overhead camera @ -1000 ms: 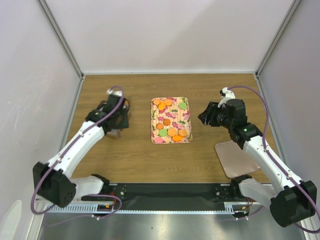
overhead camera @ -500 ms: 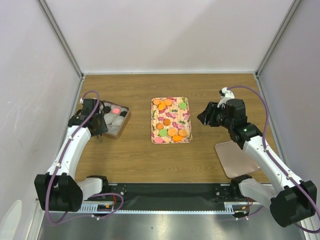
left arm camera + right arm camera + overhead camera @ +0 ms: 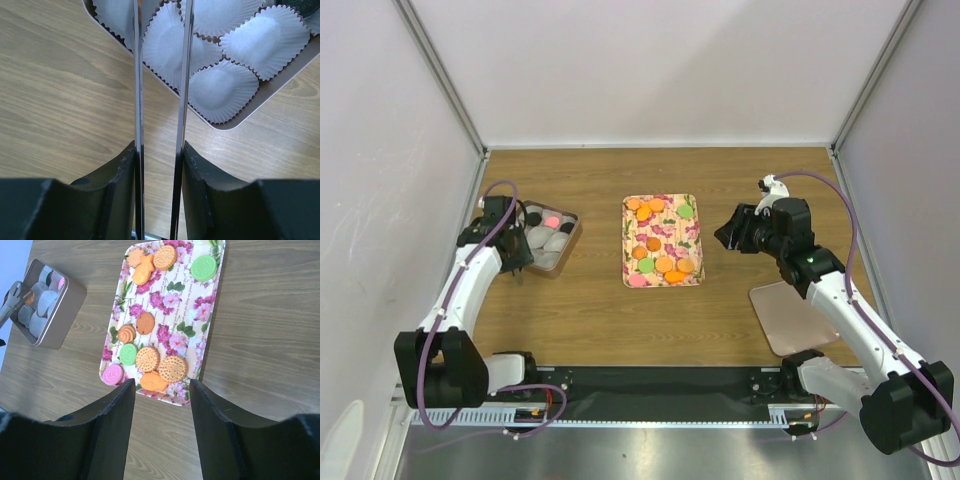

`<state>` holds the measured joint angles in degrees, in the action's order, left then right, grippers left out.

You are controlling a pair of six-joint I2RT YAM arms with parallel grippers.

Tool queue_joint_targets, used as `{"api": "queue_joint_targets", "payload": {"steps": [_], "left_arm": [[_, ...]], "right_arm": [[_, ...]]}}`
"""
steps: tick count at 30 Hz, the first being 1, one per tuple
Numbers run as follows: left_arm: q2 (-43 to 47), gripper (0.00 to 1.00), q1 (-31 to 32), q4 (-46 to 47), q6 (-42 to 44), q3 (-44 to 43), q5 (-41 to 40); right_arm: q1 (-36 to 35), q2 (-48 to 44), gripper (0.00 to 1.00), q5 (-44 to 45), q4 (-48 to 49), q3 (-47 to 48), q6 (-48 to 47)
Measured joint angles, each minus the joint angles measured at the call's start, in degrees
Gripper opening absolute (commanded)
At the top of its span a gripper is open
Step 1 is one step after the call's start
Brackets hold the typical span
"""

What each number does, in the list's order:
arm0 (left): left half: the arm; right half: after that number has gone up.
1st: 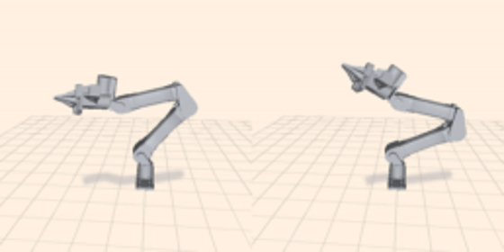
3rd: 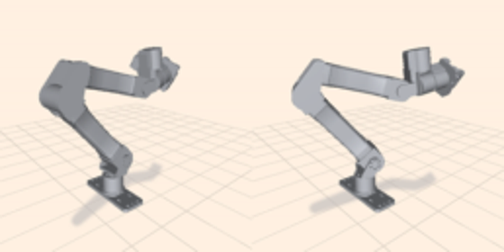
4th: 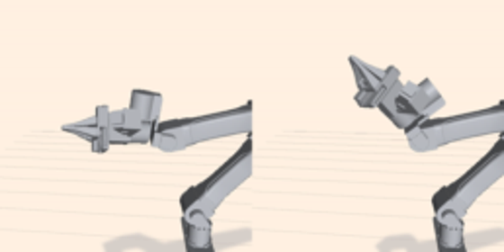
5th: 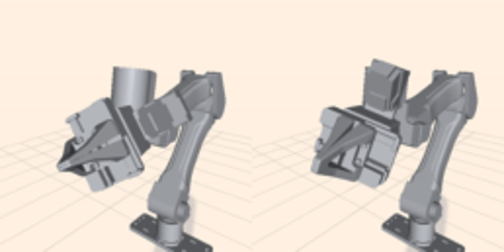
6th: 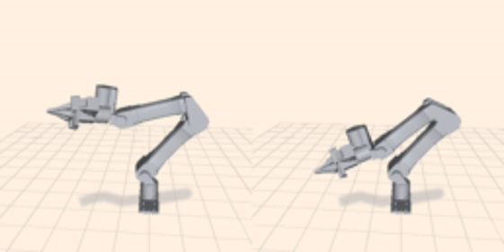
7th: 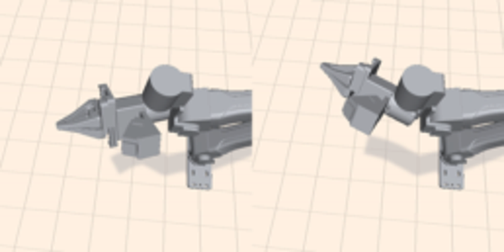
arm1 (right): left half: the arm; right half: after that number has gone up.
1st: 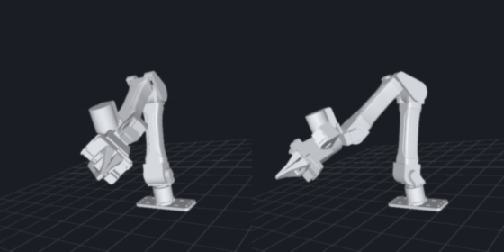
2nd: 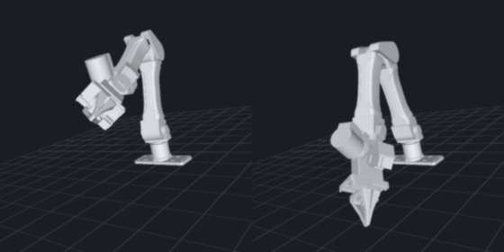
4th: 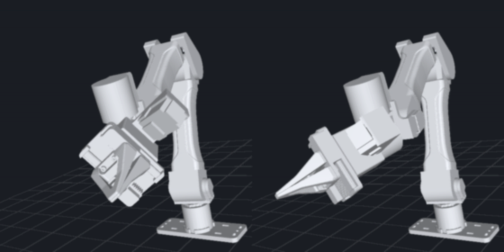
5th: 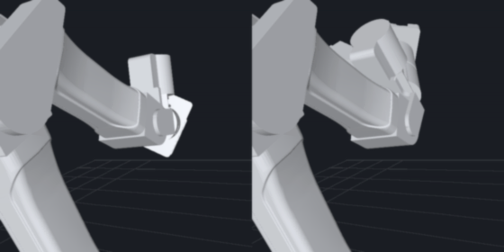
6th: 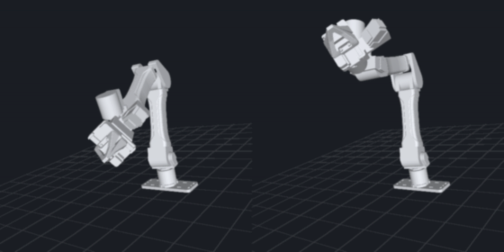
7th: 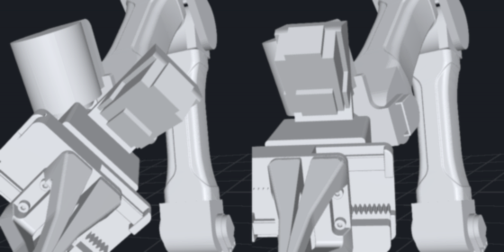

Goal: Pack the cookies

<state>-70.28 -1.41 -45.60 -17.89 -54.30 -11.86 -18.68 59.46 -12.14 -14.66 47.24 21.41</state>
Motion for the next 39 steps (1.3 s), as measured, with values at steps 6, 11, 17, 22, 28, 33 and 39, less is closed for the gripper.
{"api": "queue_joint_targets", "payload": {"steps": [6,11,17,22,28,33,39], "left_arm": [[-1.36,0.41,-0.02,0.42,-0.02,-0.02,0.00],[-1.77,0.40,-0.02,0.55,-0.02,-0.02,-0.07],[-1.86,0.43,-0.02,0.85,-0.04,-0.22,-0.09],[-2.58,0.45,-0.02,1.64,-0.09,-0.39,-0.52],[-2.60,0.46,-0.02,2.12,-0.26,-0.39,-1.55],[-2.56,0.46,-0.02,2.29,-0.57,-0.42,-1.49],[-1.22,0.46,-0.04,2.21,-0.55,-0.39,-0.74]], "right_arm": [[0.00,-0.02,0.53,0.00,-0.02,0.00,0.00],[0.00,-0.02,0.53,0.02,-0.02,0.00,0.00],[0.00,-0.13,0.53,0.02,-0.02,0.00,-0.02],[0.00,-0.13,0.53,0.04,-0.02,0.00,-0.02],[0.00,-0.13,0.53,0.04,-0.02,0.00,-0.02],[0.00,-0.13,0.54,0.04,-0.02,0.00,-0.02],[0.00,-0.13,0.53,0.04,0.00,0.00,-0.02]]}}
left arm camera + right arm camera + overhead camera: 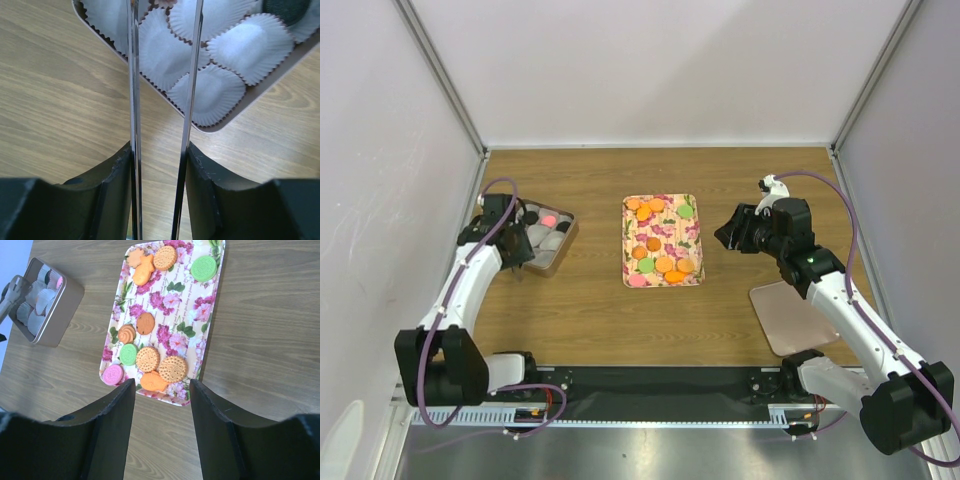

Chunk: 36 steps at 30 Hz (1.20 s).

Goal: Pack the cookies

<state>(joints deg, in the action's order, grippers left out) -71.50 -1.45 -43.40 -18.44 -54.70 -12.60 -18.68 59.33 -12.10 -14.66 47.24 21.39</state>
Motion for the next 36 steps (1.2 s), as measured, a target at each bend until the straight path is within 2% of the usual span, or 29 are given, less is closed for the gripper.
{"api": "queue_joint_targets", "payload": {"steps": [9,11,15,19,26,36], "left_arm": [[7.10,0.46,0.68,-1.14,0.09,-0.02,3.37],[8.37,0.46,2.95,-1.66,0.00,-0.09,3.34],[8.09,0.47,11.43,-3.17,-0.59,-1.88,2.97],[5.16,0.47,19.91,-3.02,-1.62,-5.64,2.75],[-4.11,0.48,30.91,-0.20,-2.58,-10.60,2.71],[-18.53,0.50,38.21,4.28,-3.13,-16.17,4.50]], "right_arm": [[0.00,0.17,0.53,0.28,0.00,0.00,0.00],[0.00,0.66,0.53,0.57,0.00,0.00,0.00],[0.00,2.34,0.53,0.90,0.09,0.00,-0.02],[0.07,5.31,0.52,0.92,0.33,0.00,0.00],[0.72,8.26,0.51,1.46,0.42,0.00,-0.07],[1.95,8.39,0.52,2.99,0.85,0.00,-0.48]]}}
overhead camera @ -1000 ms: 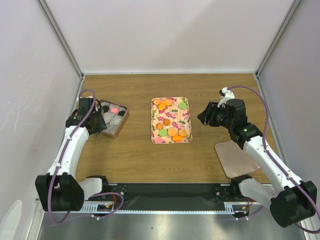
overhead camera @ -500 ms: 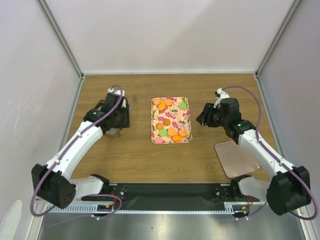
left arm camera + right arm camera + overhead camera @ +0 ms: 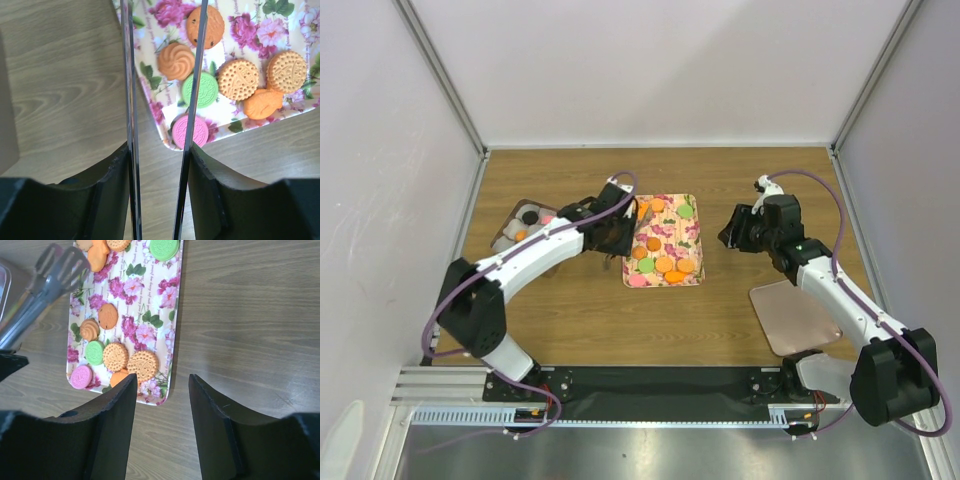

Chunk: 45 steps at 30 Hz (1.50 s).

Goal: Pack the cookies

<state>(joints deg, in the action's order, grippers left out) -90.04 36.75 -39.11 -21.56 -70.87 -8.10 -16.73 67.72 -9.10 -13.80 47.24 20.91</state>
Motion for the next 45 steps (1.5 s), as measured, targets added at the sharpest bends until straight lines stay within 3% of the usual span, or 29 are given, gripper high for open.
{"api": "queue_joint_targets", "payload": {"steps": [32,45], "left_arm": [[-10.69,0.51,1.01,1.31,0.13,-5.62,-2.12],[-12.33,0.46,1.11,1.22,0.50,-6.95,-3.15]], "right_arm": [[0.24,-1.66,0.52,0.20,-0.02,-0.02,0.00],[0.24,-1.68,0.52,0.20,-0.02,-0.04,0.00]]}}
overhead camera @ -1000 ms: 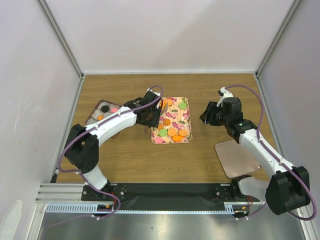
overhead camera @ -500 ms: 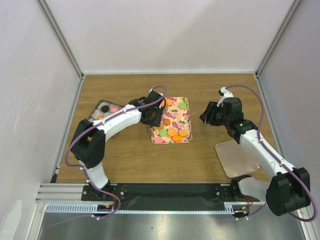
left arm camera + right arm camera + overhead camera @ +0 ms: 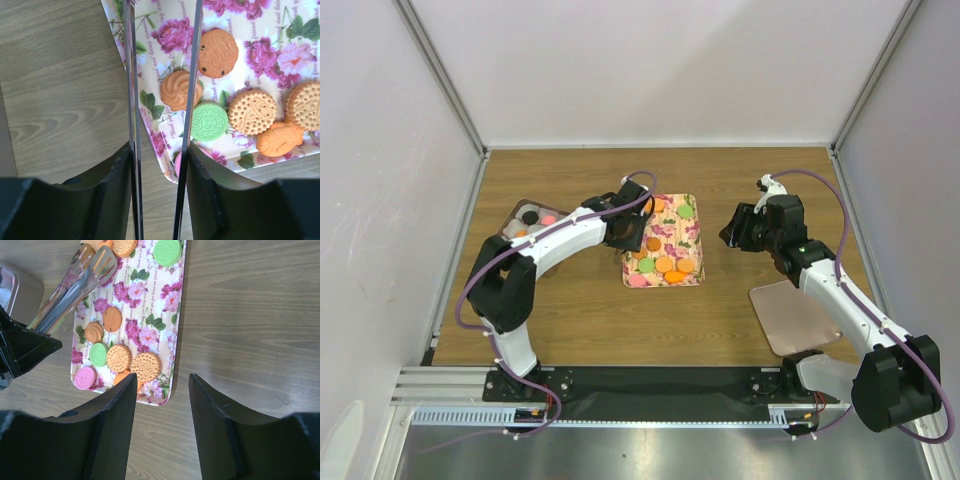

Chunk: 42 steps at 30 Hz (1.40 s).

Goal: Pack the cookies

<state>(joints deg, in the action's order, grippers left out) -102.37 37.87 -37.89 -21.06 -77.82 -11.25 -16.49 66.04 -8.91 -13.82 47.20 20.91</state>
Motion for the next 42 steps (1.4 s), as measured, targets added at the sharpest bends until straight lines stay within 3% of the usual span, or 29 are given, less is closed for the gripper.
{"api": "queue_joint_targets", "payload": {"steps": [13,21,42], "left_arm": [[-0.85,0.29,0.50,-1.29,0.72,-1.18,-2.14],[1.62,0.28,0.74,-4.59,1.84,-1.49,-2.60],[20.13,0.31,-0.02,-11.96,3.19,0.66,-5.88]], "right_arm": [[0.00,-0.09,0.52,0.00,0.00,-0.04,0.02],[0.00,-0.28,0.51,-0.11,0.00,-0.04,0.02],[0.02,-0.28,0.51,-0.68,0.00,-0.07,0.07]]}}
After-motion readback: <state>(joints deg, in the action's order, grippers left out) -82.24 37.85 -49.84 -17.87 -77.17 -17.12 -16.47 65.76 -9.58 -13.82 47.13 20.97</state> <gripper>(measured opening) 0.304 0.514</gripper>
